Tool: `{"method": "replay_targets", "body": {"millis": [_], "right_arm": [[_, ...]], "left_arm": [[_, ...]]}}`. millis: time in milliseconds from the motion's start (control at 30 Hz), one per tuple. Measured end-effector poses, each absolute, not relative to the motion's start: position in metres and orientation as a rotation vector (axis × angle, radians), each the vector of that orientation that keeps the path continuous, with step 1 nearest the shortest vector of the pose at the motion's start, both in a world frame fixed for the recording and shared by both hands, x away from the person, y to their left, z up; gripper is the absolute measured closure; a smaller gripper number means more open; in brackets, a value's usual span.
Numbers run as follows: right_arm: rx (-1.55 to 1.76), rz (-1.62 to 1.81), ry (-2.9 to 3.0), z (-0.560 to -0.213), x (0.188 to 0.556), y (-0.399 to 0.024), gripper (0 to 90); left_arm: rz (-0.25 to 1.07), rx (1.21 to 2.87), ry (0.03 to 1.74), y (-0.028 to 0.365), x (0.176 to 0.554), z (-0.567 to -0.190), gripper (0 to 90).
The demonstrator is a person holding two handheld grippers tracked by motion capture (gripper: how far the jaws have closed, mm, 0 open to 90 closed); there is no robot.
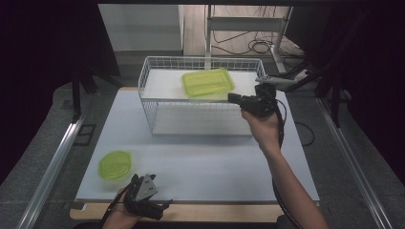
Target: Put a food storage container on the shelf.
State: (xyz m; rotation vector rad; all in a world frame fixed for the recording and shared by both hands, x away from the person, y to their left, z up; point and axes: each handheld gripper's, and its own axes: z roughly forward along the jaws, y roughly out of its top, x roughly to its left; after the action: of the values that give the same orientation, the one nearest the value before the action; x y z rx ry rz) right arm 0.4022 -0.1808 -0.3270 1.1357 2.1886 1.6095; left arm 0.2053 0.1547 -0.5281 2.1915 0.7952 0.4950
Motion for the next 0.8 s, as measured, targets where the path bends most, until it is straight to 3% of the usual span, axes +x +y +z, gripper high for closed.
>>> {"method": "replay_targets", "body": {"millis": [333, 800], "right_arm": [[1.007, 1.502, 2.292, -0.353, 0.409, -0.132, 89.4], [1.02, 1.462, 2.297, -0.358, 0.433, -0.109, 89.4]], "left_arm": [[0.494, 2.201, 0.796, 0.157, 0.205, -0.529, 2.8], [0.484, 2.222, 0.788, 0.154, 0.205, -0.531, 2.8]]}}
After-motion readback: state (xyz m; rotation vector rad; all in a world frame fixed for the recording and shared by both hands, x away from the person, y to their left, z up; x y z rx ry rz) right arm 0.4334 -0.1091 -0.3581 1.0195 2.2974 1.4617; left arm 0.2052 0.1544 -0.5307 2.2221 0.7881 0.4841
